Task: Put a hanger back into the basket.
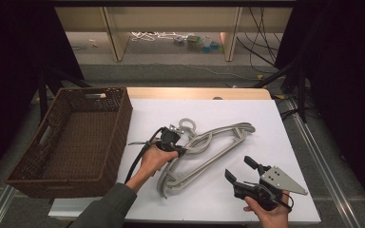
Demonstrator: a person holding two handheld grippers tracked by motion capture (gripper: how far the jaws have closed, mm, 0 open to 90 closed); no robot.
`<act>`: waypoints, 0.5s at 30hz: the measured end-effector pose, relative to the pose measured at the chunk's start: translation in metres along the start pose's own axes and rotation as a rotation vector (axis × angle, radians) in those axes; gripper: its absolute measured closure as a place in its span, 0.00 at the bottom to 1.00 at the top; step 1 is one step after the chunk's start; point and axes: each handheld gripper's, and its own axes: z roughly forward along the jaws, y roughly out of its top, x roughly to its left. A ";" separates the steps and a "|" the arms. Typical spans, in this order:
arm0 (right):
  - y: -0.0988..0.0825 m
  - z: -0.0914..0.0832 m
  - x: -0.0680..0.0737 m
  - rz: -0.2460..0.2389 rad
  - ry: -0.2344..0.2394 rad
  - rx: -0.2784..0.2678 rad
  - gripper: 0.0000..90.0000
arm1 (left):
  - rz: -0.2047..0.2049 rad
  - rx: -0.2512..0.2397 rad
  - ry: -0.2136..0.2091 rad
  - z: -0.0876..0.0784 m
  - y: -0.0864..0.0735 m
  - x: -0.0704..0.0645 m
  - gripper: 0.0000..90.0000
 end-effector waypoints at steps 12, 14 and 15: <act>-0.001 0.002 -0.001 -0.007 0.010 -0.007 0.22 | 0.021 -0.072 0.016 -0.022 0.002 -0.004 0.91; -0.001 0.002 0.000 0.004 0.010 -0.007 0.22 | 0.017 -0.096 0.017 -0.028 0.002 -0.003 0.91; -0.002 0.003 0.000 -0.005 0.001 -0.011 0.22 | 0.018 -0.105 0.021 -0.032 0.003 -0.002 0.91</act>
